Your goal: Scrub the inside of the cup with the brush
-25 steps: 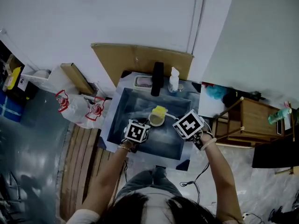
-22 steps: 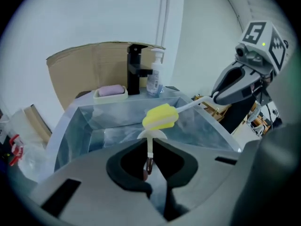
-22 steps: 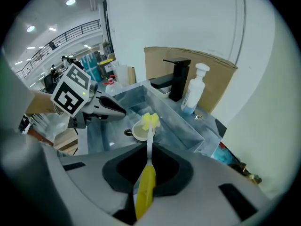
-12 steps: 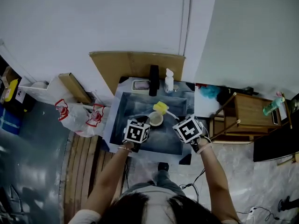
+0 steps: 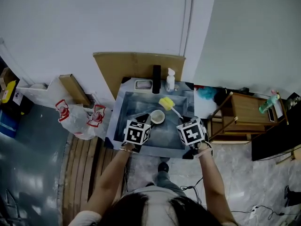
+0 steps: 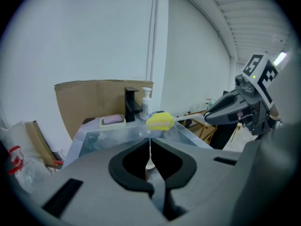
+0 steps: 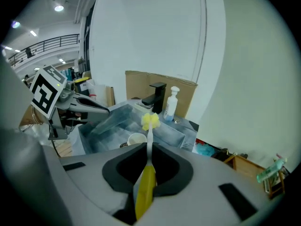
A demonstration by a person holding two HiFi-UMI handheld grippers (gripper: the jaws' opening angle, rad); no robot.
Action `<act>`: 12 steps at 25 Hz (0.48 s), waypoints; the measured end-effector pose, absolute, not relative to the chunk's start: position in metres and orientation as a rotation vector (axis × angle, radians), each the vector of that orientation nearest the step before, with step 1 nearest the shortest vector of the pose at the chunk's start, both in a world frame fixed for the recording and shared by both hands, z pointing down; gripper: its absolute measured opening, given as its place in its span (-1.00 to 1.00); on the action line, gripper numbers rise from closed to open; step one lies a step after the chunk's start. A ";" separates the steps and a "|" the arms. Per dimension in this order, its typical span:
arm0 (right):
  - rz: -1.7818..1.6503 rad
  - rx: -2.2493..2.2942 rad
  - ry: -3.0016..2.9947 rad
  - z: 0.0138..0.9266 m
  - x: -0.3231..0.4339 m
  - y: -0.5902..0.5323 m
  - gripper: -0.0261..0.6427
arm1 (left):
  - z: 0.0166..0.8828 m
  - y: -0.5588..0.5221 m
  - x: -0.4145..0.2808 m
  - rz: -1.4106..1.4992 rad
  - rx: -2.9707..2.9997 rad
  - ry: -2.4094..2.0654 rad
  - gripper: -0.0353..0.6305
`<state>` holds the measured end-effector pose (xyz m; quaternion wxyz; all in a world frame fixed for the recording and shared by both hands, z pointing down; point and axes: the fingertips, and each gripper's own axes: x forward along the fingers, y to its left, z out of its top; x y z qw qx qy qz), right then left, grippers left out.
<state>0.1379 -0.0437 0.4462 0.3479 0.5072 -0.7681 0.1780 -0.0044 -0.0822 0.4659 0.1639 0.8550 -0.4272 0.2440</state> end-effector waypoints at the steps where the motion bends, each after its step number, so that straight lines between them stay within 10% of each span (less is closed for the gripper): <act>1: 0.459 1.341 -1.996 0.443 0.138 -0.041 -0.77 | 0.461 -0.080 -0.005 0.680 2.449 -1.222 -0.84; 12: 0.357 1.557 -2.085 0.394 0.129 -0.013 -0.77 | 0.399 -0.050 -0.011 0.500 2.563 -1.274 -0.87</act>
